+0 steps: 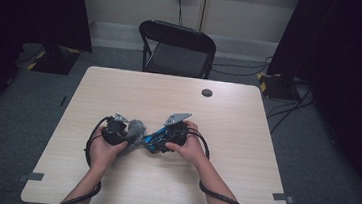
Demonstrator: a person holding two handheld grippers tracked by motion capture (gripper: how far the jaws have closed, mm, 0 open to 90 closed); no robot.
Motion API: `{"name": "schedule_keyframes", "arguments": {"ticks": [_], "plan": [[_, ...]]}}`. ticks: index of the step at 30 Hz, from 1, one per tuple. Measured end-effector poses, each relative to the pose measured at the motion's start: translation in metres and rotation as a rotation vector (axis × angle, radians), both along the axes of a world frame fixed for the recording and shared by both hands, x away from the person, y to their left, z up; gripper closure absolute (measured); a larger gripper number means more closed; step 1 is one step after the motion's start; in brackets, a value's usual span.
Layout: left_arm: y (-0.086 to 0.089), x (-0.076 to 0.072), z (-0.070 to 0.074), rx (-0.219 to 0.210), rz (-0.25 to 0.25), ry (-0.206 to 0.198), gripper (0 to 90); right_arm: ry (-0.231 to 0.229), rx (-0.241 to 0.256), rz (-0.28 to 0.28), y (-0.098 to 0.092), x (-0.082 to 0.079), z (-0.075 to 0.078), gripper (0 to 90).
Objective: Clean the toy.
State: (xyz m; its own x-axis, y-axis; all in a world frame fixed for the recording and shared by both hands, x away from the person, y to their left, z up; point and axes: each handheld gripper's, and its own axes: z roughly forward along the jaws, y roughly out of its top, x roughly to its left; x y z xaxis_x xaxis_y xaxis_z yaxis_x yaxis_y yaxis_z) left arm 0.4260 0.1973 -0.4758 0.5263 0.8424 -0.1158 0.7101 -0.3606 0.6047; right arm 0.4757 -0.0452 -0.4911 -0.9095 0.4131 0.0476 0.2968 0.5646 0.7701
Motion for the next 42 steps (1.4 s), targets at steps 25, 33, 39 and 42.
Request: {"name": "schedule_keyframes", "arguments": {"ticks": [25,33,39,42], "plan": [[-0.013,-0.022,0.003,-0.054,-0.083,0.086,72.5,-0.001,0.006,-0.003,0.0,-0.001,-0.001,6.9],[-0.019,-0.033,0.004,-0.065,-0.103,0.115,72.5,0.0,0.001,-0.002,0.0,0.0,0.0,6.9],[-0.02,-0.038,0.004,-0.075,-0.109,0.124,72.5,-0.001,0.0,0.0,0.0,0.0,0.0,6.9],[-0.022,-0.041,0.004,-0.072,-0.114,0.124,72.5,-0.002,0.0,0.003,0.0,0.0,0.0,7.0]]}}
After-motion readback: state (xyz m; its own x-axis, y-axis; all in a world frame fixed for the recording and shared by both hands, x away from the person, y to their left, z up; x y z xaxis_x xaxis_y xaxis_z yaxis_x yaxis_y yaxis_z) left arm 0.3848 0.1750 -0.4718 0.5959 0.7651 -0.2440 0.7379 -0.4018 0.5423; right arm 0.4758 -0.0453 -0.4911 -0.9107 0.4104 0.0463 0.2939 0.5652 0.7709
